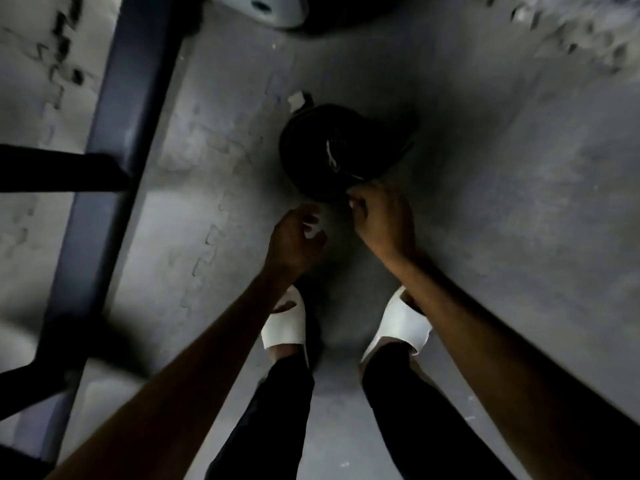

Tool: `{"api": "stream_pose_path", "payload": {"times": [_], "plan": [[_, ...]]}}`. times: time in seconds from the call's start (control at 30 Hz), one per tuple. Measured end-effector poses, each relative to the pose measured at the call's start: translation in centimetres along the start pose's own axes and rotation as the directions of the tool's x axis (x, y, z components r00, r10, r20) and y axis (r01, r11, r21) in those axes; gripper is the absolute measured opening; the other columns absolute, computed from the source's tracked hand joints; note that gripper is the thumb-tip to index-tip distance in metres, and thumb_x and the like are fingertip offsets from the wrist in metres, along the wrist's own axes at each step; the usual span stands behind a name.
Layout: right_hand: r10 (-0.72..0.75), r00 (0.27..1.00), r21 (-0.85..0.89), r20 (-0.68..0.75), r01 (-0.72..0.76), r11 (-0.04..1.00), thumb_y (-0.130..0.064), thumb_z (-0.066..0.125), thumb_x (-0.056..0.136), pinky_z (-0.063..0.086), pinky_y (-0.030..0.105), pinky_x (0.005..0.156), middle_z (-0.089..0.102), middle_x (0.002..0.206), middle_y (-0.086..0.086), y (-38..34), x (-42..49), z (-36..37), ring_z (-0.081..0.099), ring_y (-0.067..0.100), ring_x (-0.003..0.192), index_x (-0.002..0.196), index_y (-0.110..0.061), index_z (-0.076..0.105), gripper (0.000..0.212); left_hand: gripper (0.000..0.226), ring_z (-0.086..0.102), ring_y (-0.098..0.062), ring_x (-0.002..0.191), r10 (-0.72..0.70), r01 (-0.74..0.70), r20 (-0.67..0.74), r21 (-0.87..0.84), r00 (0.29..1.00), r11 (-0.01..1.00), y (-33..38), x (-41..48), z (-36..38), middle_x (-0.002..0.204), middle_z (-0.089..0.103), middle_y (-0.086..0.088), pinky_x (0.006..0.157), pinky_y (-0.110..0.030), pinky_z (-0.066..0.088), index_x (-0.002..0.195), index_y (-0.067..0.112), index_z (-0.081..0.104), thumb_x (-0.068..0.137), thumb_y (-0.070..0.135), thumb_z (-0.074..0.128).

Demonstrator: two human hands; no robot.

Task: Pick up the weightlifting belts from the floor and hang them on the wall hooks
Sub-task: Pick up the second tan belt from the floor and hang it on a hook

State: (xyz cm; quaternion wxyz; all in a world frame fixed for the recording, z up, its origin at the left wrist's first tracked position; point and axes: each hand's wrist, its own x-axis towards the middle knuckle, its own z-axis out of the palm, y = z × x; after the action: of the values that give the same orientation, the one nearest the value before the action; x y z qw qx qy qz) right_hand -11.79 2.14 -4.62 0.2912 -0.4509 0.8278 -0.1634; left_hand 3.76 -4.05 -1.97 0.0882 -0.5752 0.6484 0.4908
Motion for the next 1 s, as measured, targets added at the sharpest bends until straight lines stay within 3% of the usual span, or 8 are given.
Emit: {"api": "stream_pose_path", "payload": {"times": [0.1, 0.2, 0.4, 0.47, 0.6, 0.73, 0.87, 1.0], "plan": [[-0.096, 0.984, -0.223, 0.147, 0.127, 0.967, -0.019, 0.063, 0.093, 0.045, 0.046, 0.097, 0.067, 0.124, 0.013, 0.7, 3.4, 2.8, 0.053, 0.038, 0.126, 0.116, -0.010, 0.072, 0.026, 0.046, 0.056, -0.010, 0.102, -0.004, 0.004, 0.030, -0.001, 1.000, 1.000, -2.0, 1.3, 1.1, 0.122, 0.063, -0.003, 0.071, -0.002, 0.040, 0.130, 0.015, 0.057, 0.087, 0.011, 0.071], [-0.073, 0.960, -0.370, 0.269, 0.173, 0.913, -0.022, 0.061, 0.096, 0.042, 0.048, 0.104, 0.064, 0.129, 0.011, 0.9, 5.0, 4.3, 0.046, 0.037, 0.132, 0.118, -0.012, 0.071, 0.026, 0.045, 0.054, -0.009, 0.105, -0.018, 0.020, 0.064, -0.037, 0.998, 0.999, -2.9, 1.2, 1.2, 0.125, 0.061, -0.005, 0.079, -0.012, 0.042, 0.131, 0.014, 0.055, 0.089, 0.010, 0.068], [-0.050, 0.966, -0.445, 0.252, 0.162, 0.881, -0.013, 0.064, 0.089, 0.030, 0.053, 0.115, 0.066, 0.129, 0.009, 0.4, 4.8, 4.0, 0.044, 0.036, 0.135, 0.115, -0.012, 0.072, 0.027, 0.045, 0.057, -0.015, 0.112, -0.029, 0.038, 0.080, -0.105, 0.996, 0.994, -3.5, -0.6, 0.2, 0.127, 0.060, -0.004, 0.085, -0.021, 0.046, 0.133, 0.017, 0.055, 0.090, 0.013, 0.068], [-0.079, 0.984, -0.429, 0.160, 0.141, 0.892, -0.012, 0.064, 0.087, 0.027, 0.054, 0.114, 0.067, 0.124, 0.011, -0.3, 4.4, 3.1, 0.047, 0.038, 0.131, 0.106, -0.011, 0.074, 0.021, 0.045, 0.058, -0.015, 0.113, -0.024, 0.033, 0.075, -0.120, 0.997, 0.992, -3.2, -1.4, -0.5, 0.127, 0.060, -0.003, 0.087, -0.024, 0.048, 0.133, 0.018, 0.055, 0.090, 0.013, 0.067], [-0.115, 0.991, -0.248, -0.071, 0.094, 0.964, -0.016, 0.060, 0.090, 0.037, 0.044, 0.095, 0.068, 0.102, 0.015, -3.1, 2.7, -0.3, 0.059, 0.038, 0.105, 0.090, -0.012, 0.070, 0.011, 0.039, 0.057, -0.012, 0.108, -0.007, 0.022, 0.090, -0.170, 0.996, 0.985, -1.5, -3.5, -2.4, 0.122, 0.058, 0.000, 0.076, -0.015, 0.046, 0.133, 0.016, 0.054, 0.094, 0.019, 0.062], [0.023, 0.986, 0.070, -0.166, -0.011, 0.997, -0.022, 0.055, 0.093, 0.051, 0.040, 0.077, 0.072, 0.093, 0.015, -7.2, 1.4, -5.5, 0.066, 0.036, 0.088, 0.088, -0.011, 0.072, 0.021, 0.039, 0.059, -0.011, 0.105, 0.022, -0.006, 0.089, -0.181, 0.996, 0.983, 2.4, -6.1, -4.4, 0.119, 0.059, 0.005, 0.071, -0.007, 0.041, 0.129, 0.016, 0.057, 0.097, 0.038, 0.056], [0.176, 0.971, 0.337, -0.161, -0.113, 0.934, -0.022, 0.060, 0.097, 0.046, 0.031, 0.069, 0.071, 0.079, 0.007, -11.8, -0.3, -11.8, 0.065, 0.020, 0.078, 0.087, -0.005, 0.074, 0.024, 0.048, 0.065, -0.011, 0.100, 0.011, 0.011, 0.067, -0.315, 0.998, 0.949, 7.9, -9.4, -7.2, 0.116, 0.066, 0.004, 0.071, -0.009, 0.049, 0.126, 0.015, 0.059, 0.092, 0.049, 0.060], [0.358, 0.921, 0.569, -0.152, -0.215, 0.794, -0.024, 0.062, 0.095, 0.044, 0.033, 0.063, 0.056, 0.059, -0.002, -13.8, -3.1, -17.5, 0.052, 0.015, 0.067, 0.070, -0.005, 0.065, 0.032, 0.028, 0.070, 0.004, 0.082, 0.076, -0.027, 0.083, -0.475, 0.994, 0.880, 12.8, -13.4, -10.6, 0.101, 0.072, 0.003, 0.065, -0.008, 0.051, 0.114, 0.012, 0.066, 0.092, 0.029, 0.068]]}}
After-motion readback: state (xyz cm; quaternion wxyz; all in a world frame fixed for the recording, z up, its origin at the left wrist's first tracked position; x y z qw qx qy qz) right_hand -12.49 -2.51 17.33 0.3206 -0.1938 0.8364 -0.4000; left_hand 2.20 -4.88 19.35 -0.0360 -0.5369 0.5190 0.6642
